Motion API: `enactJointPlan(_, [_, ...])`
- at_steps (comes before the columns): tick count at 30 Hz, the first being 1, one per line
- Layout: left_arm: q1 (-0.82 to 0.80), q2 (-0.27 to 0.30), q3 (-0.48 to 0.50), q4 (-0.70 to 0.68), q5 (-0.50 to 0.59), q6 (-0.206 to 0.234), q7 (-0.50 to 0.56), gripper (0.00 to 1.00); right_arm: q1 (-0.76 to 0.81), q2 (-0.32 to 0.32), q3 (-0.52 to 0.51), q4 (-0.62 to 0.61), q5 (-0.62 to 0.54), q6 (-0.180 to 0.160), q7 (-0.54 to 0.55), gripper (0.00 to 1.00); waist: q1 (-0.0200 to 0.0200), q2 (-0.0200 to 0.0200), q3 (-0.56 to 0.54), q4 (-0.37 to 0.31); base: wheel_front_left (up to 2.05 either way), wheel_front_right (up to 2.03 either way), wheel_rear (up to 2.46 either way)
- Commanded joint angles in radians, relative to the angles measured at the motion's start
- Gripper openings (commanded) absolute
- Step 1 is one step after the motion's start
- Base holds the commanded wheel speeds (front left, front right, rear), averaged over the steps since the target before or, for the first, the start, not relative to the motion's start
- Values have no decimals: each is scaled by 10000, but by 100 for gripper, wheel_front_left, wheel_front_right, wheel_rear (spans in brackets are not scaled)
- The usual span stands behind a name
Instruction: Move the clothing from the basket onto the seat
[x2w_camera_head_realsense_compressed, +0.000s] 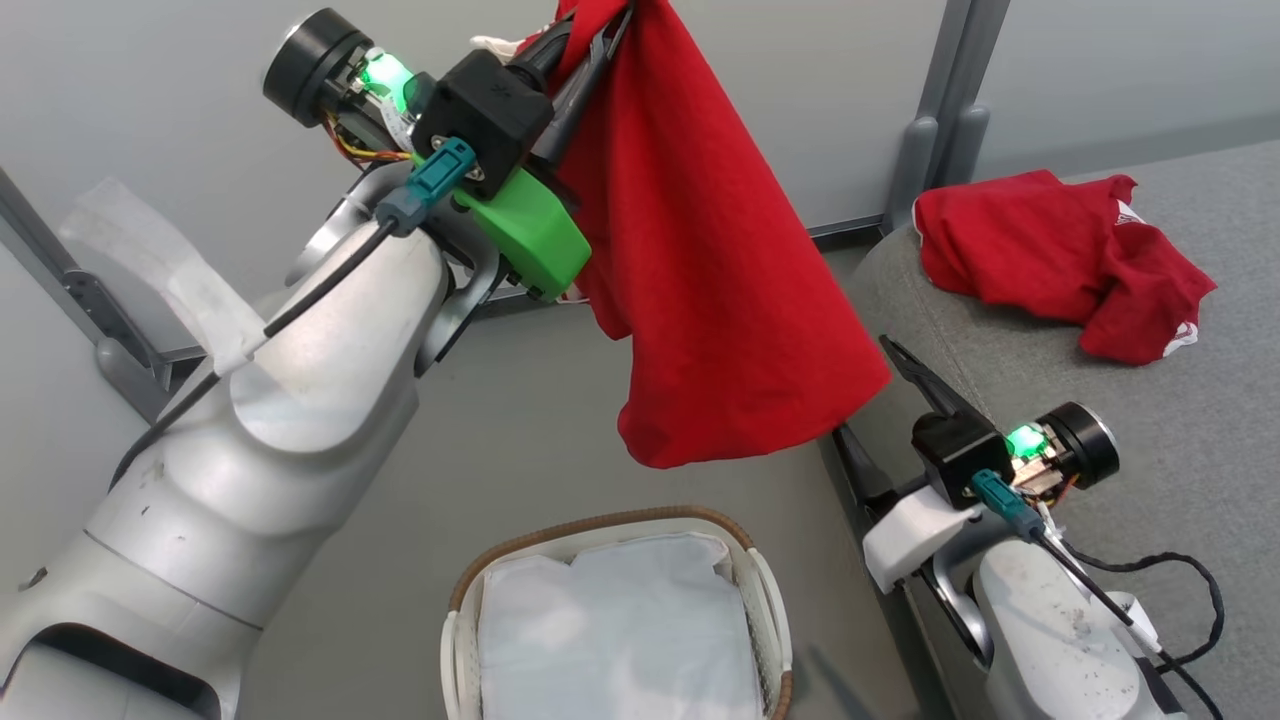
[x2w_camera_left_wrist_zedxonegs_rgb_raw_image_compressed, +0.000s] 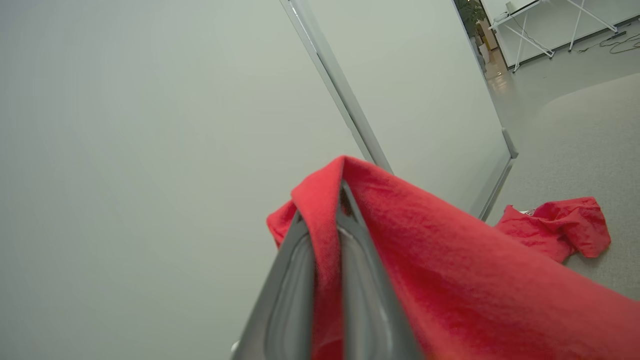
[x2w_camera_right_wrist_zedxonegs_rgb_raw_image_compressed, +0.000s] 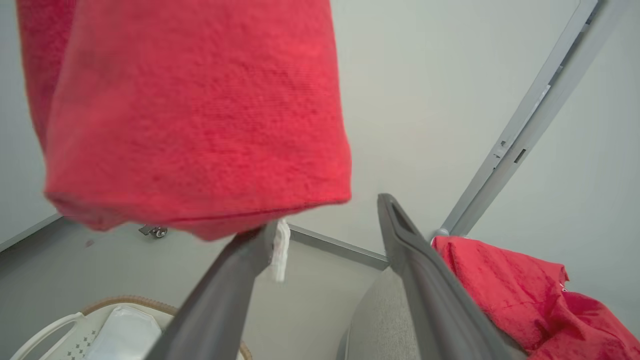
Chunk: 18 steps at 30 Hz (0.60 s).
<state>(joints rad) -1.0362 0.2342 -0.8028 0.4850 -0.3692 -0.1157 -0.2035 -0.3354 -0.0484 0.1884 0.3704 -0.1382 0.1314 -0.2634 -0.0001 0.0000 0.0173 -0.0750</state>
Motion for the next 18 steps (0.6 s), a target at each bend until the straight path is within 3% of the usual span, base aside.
enactJointPlan(1, [94, -27, -40, -104, -72, -35, 47, 0, -166, -40, 91, -35, 109, -14, -21, 100, 1, 0, -54, 65, 0, 0, 0])
enactJointPlan(9, [489, -8, -353, -352, -263, -51, 155, 0, -838, -35, 690, -603, 230, -14, -21, 100, 1, 0, -160, 144, 0, 0, 0])
enactJointPlan(11, [632, -17, -401, -358, -335, -55, 162, 0, -966, -35, 909, -638, 258, -14, -21, 34, 1, 0, -184, 155, 0, 0, 0])
enactJointPlan(13, [747, -20, -442, -357, -391, -48, 144, 0, -1090, -35, 1170, -583, 328, -14, -21, 0, 1, 0, -208, 163, 0, 0, 0])
enactJointPlan(18, [1056, -36, -407, -321, -621, -24, 113, 0, -1205, -37, 1454, -658, 539, -14, -21, 0, 1, 0, -246, 150, 0, 0, 0])
